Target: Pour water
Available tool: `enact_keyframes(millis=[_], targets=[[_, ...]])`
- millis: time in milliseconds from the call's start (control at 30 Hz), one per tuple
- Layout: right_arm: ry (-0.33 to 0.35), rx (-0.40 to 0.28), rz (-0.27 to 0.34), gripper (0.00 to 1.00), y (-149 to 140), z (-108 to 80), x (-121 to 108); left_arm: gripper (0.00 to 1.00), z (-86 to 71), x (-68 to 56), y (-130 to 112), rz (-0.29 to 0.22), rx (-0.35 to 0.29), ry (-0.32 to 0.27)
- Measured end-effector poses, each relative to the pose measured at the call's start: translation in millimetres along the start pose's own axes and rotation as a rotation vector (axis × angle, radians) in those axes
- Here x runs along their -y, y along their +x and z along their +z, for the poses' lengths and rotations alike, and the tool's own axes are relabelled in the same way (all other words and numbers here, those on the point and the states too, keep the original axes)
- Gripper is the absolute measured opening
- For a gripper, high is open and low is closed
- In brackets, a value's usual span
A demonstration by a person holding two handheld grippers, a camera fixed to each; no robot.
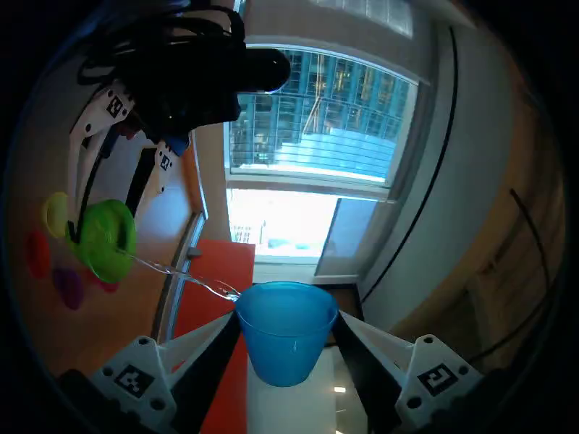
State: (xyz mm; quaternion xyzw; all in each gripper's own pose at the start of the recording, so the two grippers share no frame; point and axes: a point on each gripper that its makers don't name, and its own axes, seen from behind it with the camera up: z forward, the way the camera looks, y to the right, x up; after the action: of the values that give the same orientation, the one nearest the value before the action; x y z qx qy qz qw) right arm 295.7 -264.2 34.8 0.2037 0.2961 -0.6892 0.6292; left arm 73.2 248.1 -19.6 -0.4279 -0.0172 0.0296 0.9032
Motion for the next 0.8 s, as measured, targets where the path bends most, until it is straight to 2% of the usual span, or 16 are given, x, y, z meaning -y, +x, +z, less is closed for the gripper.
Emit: enact_keyframes(millis=[567,800], targets=[[-0.014,-0.011,-0.128,0.9,9,3.4,-8,0.85,2.1,3.0,2,-0.01,-0.008,0.001],[-0.019,-0.017,-0.136,0.91,12,3.1,-7,0.85,1.4,3.2,3,-0.011,-0.012,0.002]])
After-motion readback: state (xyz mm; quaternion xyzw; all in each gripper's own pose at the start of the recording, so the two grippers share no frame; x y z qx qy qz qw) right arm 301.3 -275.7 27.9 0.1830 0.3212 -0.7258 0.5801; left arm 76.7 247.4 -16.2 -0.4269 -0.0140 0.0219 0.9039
